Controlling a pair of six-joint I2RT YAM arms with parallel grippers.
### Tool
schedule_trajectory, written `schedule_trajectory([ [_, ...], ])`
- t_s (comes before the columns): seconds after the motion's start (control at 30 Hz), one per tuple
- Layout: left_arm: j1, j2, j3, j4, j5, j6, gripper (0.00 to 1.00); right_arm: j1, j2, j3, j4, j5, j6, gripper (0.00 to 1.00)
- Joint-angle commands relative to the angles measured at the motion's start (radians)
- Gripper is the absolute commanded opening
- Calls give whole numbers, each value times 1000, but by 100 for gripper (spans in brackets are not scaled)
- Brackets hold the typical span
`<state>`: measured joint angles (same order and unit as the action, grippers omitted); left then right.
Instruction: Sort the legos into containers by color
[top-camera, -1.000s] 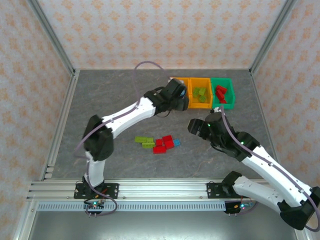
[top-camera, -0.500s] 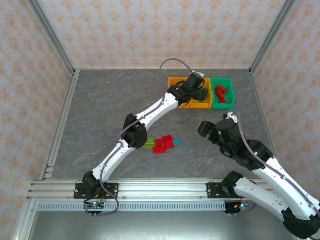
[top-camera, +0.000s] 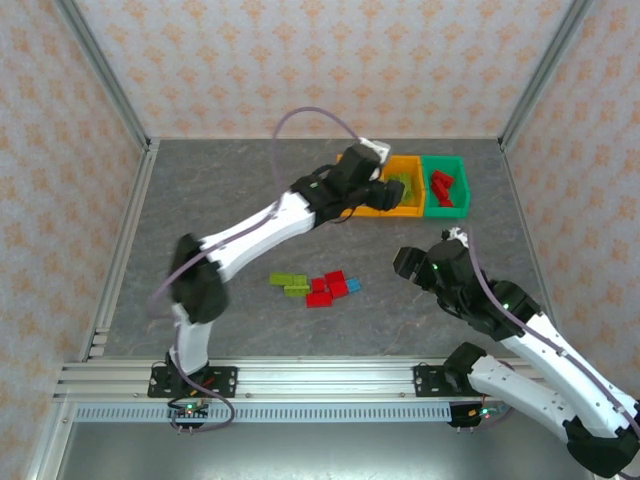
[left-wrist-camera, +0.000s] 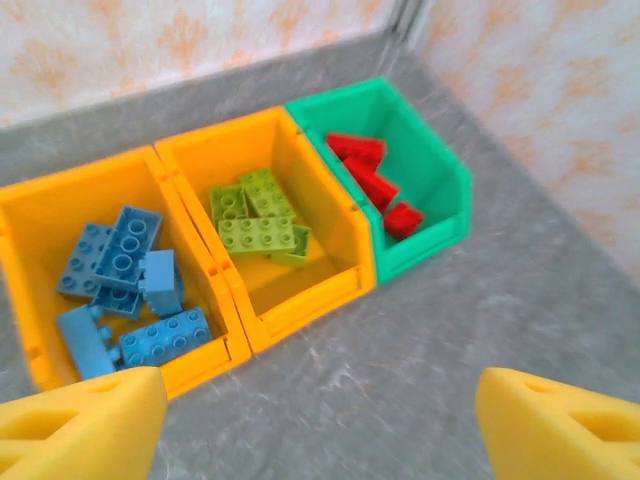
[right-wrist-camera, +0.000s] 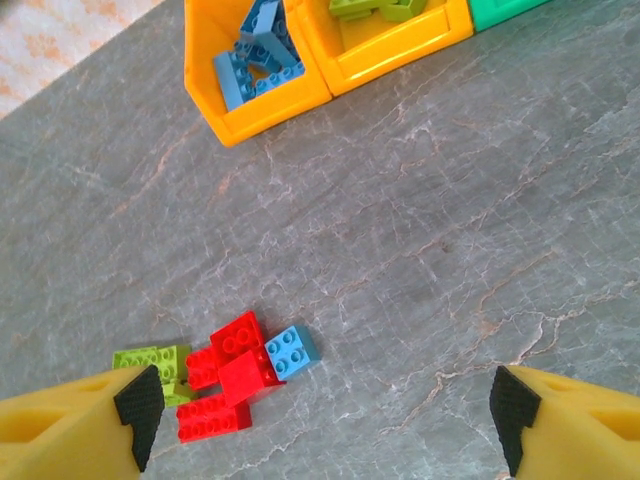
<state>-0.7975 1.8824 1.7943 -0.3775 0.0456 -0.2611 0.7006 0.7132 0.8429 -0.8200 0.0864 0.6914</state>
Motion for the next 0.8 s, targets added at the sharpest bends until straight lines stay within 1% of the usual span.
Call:
schedule_trajectory([
  [0.0,-30,-315,-293,173,-66,7,81,5,70,7,59,-96,-94,87],
  [0.1,-63,-558,-500,110,-132,72,81,12,206,50,63,-194,-150,86],
  [0.17,-80,-709,-595,-1,-157,148,81,38,316,74,87,-236,-175,86],
  [0.27,-81,-888,-664,-198,-179,267,82,83,462,124,133,-249,-220,86],
  [0.37,-81,-1021,-727,-318,-236,393,84,100,640,207,142,-259,-294,87],
  [0.47,-81,-1117,-807,-348,-255,523,88,103,791,277,153,-252,-355,88],
  [0.5,-81,-1136,-833,-347,-243,556,89,103,827,293,154,-253,-369,88],
  [0.57,-81,-1163,-895,-339,-181,640,95,104,901,331,159,-261,-395,88],
  [0.63,-80,-1166,-943,-309,-134,677,99,103,963,369,142,-282,-410,88],
  [0.7,-81,-1147,-960,-313,-90,699,100,103,1006,390,137,-297,-419,86],
  [0.77,-81,-1130,-968,-326,-85,713,100,103,1036,390,147,-288,-413,83],
])
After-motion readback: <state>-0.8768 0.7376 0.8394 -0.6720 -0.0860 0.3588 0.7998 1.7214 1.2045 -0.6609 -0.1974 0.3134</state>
